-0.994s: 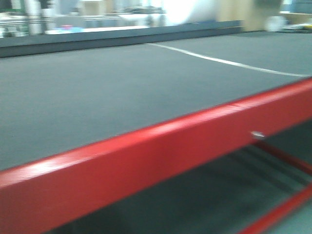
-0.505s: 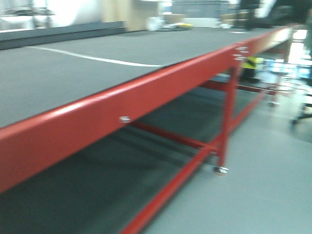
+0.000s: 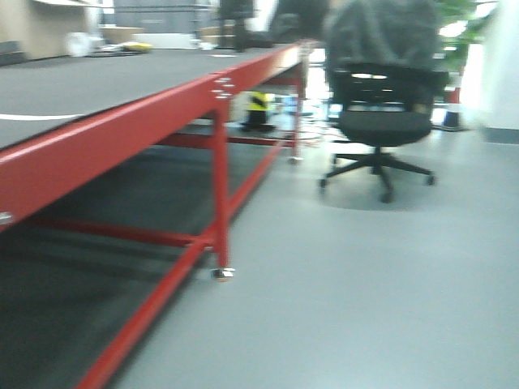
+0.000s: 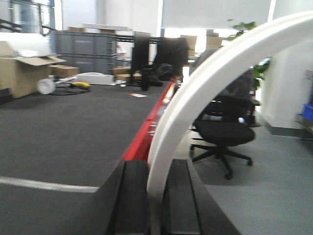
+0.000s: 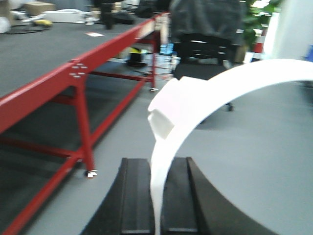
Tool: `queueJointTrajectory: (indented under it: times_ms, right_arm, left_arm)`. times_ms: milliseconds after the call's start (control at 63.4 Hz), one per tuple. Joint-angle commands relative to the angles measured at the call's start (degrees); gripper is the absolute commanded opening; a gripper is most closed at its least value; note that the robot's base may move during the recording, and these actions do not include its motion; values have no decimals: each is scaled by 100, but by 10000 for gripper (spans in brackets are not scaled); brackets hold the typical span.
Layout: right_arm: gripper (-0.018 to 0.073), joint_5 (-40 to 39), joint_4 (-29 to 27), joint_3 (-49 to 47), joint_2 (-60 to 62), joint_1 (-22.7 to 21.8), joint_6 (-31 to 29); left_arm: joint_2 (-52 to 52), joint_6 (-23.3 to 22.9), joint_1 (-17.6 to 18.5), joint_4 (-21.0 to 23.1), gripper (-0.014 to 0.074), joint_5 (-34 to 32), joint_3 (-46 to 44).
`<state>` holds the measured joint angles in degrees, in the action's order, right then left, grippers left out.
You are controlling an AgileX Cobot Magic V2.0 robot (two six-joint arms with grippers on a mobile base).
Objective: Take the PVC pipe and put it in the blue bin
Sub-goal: 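Drive the base away from the table toward the blue bin shelving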
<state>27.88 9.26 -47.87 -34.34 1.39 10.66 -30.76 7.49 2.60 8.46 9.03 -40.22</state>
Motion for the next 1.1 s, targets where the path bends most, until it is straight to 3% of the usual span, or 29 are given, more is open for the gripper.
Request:
queueJointTrajectory:
  times_ms: [0, 1089]
  right_arm:
    - [-168, -149, 44, -4, 32, -5, -17]
    - [-168, -149, 44, -4, 32, -5, -17]
  left_arm:
    - [29, 9, 1, 12, -111, -101, -12]
    - [29, 9, 1, 12, -111, -101, -12]
